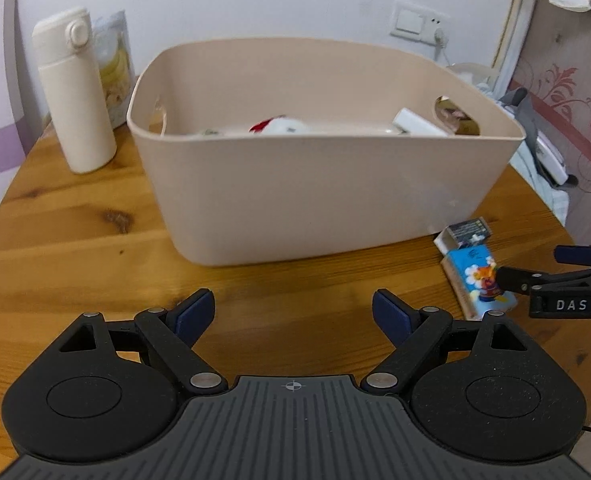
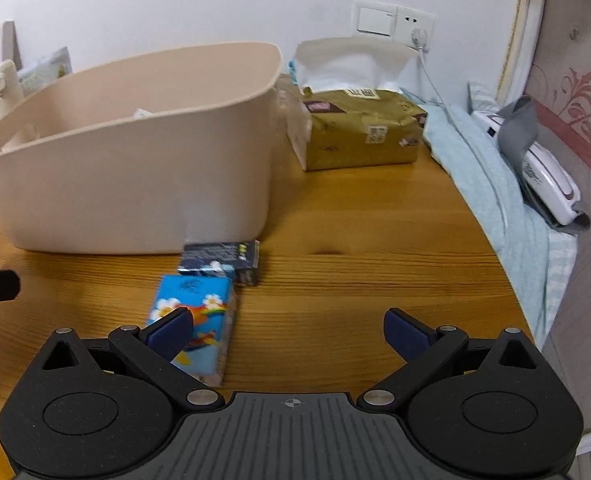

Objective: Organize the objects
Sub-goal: 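Move both tools back toward the blue cartoon box on the table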

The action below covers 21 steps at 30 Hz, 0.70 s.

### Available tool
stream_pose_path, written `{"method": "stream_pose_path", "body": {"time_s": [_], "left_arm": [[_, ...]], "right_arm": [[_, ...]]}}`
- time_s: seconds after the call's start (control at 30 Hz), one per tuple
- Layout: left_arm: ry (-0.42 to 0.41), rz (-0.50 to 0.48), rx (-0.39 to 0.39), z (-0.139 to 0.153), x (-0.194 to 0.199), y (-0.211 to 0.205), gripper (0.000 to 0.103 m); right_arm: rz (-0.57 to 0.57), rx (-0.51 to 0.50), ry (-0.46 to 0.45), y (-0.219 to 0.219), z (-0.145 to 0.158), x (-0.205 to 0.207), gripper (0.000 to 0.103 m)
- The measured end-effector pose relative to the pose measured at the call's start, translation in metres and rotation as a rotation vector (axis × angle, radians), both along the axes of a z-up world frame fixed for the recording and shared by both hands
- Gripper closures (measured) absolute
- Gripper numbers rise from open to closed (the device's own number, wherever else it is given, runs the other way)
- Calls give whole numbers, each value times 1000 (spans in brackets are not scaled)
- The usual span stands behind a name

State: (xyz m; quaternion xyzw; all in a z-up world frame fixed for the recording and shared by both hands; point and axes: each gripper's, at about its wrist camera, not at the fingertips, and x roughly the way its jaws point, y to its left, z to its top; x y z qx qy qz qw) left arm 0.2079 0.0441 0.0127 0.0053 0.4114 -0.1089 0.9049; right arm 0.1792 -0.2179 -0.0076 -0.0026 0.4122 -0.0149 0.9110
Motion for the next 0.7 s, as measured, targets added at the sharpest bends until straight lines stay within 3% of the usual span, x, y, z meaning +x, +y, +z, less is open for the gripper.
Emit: {"method": "stream_pose_path", "body": {"time_s": [0.2, 0.7], "left_arm": [[38, 25, -39, -6, 4, 7, 16], [59, 36, -45, -12, 6, 12, 15]], "right_arm": [[-29, 3, -3, -4, -4, 2, 0], [-88, -53, 16, -9, -10, 6, 0]]}}
